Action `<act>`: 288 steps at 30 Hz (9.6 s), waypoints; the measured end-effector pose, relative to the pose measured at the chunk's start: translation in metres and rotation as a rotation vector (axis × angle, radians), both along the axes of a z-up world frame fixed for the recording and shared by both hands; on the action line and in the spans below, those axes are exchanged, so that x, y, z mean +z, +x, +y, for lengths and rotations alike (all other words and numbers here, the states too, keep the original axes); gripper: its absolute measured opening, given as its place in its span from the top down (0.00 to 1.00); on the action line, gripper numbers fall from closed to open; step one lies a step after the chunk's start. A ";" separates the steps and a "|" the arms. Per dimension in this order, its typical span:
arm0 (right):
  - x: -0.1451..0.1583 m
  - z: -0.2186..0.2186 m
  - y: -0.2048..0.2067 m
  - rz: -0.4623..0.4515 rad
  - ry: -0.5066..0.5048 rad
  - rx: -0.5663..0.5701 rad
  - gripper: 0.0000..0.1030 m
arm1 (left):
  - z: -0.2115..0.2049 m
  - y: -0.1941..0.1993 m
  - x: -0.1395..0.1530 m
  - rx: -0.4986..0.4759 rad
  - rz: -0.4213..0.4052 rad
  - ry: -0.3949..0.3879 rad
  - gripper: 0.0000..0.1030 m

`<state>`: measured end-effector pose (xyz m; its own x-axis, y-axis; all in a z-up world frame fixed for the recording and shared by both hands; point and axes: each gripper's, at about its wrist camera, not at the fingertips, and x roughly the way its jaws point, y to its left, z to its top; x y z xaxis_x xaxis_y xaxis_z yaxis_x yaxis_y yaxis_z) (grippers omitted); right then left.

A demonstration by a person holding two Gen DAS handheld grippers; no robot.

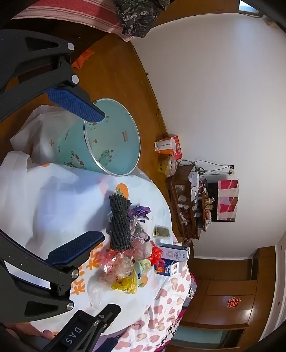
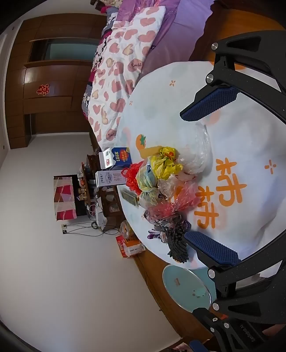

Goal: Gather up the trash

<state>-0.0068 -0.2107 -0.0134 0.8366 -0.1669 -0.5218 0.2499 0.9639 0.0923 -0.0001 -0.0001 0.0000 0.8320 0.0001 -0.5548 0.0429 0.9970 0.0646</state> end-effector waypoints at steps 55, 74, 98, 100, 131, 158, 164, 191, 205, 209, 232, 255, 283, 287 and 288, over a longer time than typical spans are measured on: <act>-0.008 0.003 0.003 0.017 0.012 0.000 0.04 | -0.001 -0.001 -0.002 -0.007 0.008 0.012 0.06; -0.008 0.004 0.004 0.018 0.012 -0.001 0.04 | 0.000 -0.002 -0.003 -0.006 0.013 0.015 0.06; -0.016 -0.007 0.008 0.041 0.037 -0.016 0.05 | -0.005 0.010 -0.016 0.000 0.061 0.030 0.06; -0.017 -0.008 0.008 0.042 0.037 -0.019 0.05 | -0.008 0.011 -0.018 -0.005 0.064 0.030 0.06; -0.043 -0.061 0.102 0.093 0.082 0.069 0.29 | -0.053 0.100 -0.039 -0.118 0.077 -0.015 0.06; -0.032 -0.059 0.070 0.045 0.133 0.112 0.68 | -0.050 0.091 -0.052 -0.181 0.067 -0.100 0.73; -0.010 -0.024 0.070 -0.003 0.088 0.213 0.68 | -0.025 0.083 -0.035 -0.117 0.036 -0.054 0.73; -0.034 0.173 0.177 0.132 0.102 0.627 0.68 | 0.109 0.136 -0.073 0.102 0.178 -0.035 0.72; -0.061 0.191 0.208 0.234 0.155 0.663 0.53 | 0.125 0.145 -0.091 0.162 0.219 -0.031 0.35; -0.052 0.180 0.202 0.197 0.151 0.635 0.48 | 0.129 0.143 -0.084 0.195 0.202 -0.031 0.31; -0.024 0.092 0.123 -0.045 -0.093 0.359 0.04 | 0.062 0.103 -0.018 0.188 0.043 -0.028 0.06; -0.069 -0.068 0.085 0.120 0.030 0.094 0.33 | -0.041 0.097 -0.058 0.008 0.167 0.000 0.06; -0.051 -0.117 0.083 0.091 0.018 0.002 0.64 | -0.091 0.119 -0.064 -0.065 0.192 -0.034 0.06; -0.056 -0.130 0.079 0.091 0.018 -0.030 0.63 | -0.129 0.130 -0.071 -0.097 0.209 -0.024 0.07; -0.057 -0.132 0.078 0.092 0.020 -0.033 0.63 | -0.139 0.132 -0.073 -0.106 0.222 -0.021 0.07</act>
<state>0.0714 -0.3430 -0.0709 0.7792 -0.1826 -0.5996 0.2900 0.9531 0.0866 0.1322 -0.1395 -0.0733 0.6845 -0.0944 -0.7229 0.1581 0.9872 0.0208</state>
